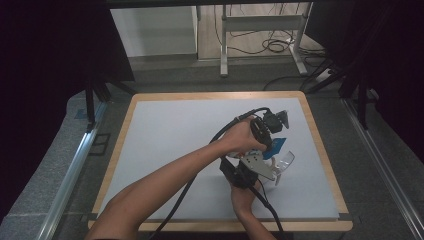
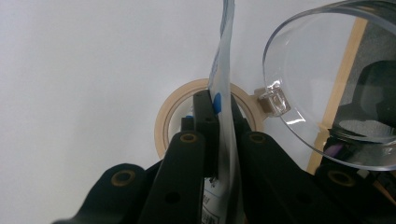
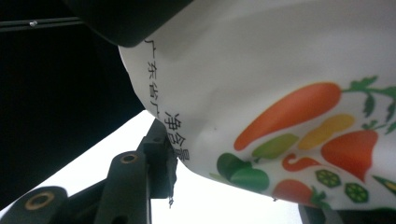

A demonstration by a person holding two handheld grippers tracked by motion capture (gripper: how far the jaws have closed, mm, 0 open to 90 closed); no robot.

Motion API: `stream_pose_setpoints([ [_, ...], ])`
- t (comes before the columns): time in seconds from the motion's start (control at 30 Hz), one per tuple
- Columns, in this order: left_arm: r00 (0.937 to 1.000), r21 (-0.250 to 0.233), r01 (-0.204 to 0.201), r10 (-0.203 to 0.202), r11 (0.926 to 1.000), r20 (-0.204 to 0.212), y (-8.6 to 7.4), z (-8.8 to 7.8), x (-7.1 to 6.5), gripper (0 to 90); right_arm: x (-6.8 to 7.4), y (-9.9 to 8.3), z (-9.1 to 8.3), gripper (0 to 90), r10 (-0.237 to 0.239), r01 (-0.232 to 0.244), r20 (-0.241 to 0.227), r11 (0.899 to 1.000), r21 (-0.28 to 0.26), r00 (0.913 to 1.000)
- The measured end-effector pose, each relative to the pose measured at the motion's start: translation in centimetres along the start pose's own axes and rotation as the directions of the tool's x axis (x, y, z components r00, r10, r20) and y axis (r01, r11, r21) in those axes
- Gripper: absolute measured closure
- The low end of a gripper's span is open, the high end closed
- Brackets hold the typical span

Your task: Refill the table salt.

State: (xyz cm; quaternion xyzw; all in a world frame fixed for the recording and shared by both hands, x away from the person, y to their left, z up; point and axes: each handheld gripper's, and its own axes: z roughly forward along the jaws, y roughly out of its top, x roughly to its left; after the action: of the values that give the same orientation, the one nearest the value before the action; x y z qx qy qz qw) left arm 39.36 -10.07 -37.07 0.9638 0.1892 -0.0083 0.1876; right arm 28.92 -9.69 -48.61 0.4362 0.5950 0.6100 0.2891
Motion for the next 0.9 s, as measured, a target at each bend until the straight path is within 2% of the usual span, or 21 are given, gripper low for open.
stream_pose_setpoints([
  [0.9, 1.0000, 0.003, -0.002, 0.002, 1.0000, -0.002, 0.07, -0.06, -0.05, 90.0, 0.09, 0.13, 0.06, 53.2, 0.019, -0.018, 0.009, 1.000, -0.010, 0.9998],
])
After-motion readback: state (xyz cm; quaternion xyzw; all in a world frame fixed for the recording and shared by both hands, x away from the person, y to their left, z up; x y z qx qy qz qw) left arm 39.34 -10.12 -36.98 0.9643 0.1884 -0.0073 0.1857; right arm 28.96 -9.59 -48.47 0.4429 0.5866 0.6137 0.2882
